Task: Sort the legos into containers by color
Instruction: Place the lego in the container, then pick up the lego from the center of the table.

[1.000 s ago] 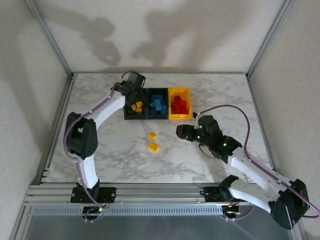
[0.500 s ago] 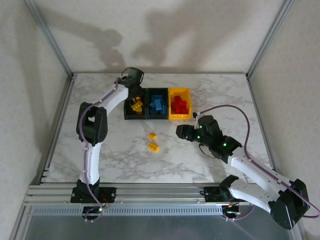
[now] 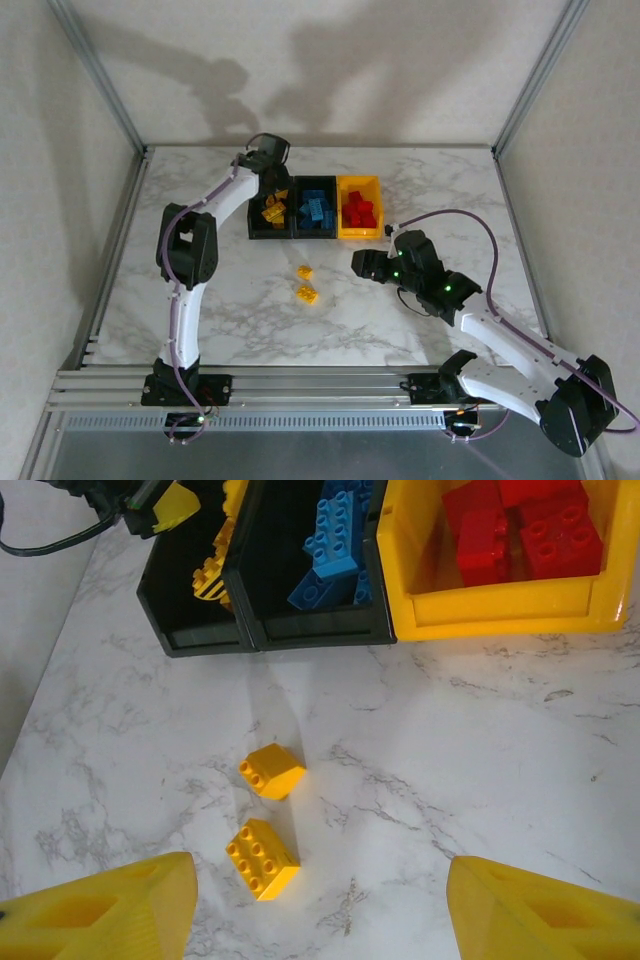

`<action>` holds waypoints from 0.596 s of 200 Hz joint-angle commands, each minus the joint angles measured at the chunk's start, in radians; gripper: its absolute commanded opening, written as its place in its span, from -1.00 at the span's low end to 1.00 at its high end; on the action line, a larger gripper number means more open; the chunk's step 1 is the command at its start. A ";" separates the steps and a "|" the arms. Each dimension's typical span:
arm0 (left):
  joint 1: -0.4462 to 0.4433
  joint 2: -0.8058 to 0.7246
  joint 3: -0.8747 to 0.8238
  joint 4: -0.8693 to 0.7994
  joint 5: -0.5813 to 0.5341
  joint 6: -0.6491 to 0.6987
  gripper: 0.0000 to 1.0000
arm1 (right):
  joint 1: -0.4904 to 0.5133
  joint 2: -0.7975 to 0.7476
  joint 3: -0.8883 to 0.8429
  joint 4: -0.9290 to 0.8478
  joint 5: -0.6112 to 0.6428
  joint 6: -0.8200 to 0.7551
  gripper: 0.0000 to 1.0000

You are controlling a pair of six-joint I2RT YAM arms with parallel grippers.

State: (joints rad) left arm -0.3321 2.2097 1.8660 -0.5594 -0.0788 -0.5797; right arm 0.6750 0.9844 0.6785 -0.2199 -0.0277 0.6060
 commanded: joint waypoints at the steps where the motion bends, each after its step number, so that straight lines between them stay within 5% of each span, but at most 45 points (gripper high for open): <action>1: 0.000 -0.108 -0.035 -0.025 0.015 0.001 0.25 | 0.009 0.008 0.026 0.037 -0.003 -0.015 0.34; 119: -0.222 -0.616 -0.631 0.071 0.090 0.005 0.29 | 0.009 0.038 0.024 0.054 -0.041 -0.032 0.37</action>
State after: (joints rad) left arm -0.5179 1.6394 1.3148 -0.4896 -0.0170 -0.5789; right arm 0.6765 1.0256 0.6827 -0.1749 -0.0402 0.5880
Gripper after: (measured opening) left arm 0.643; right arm 0.683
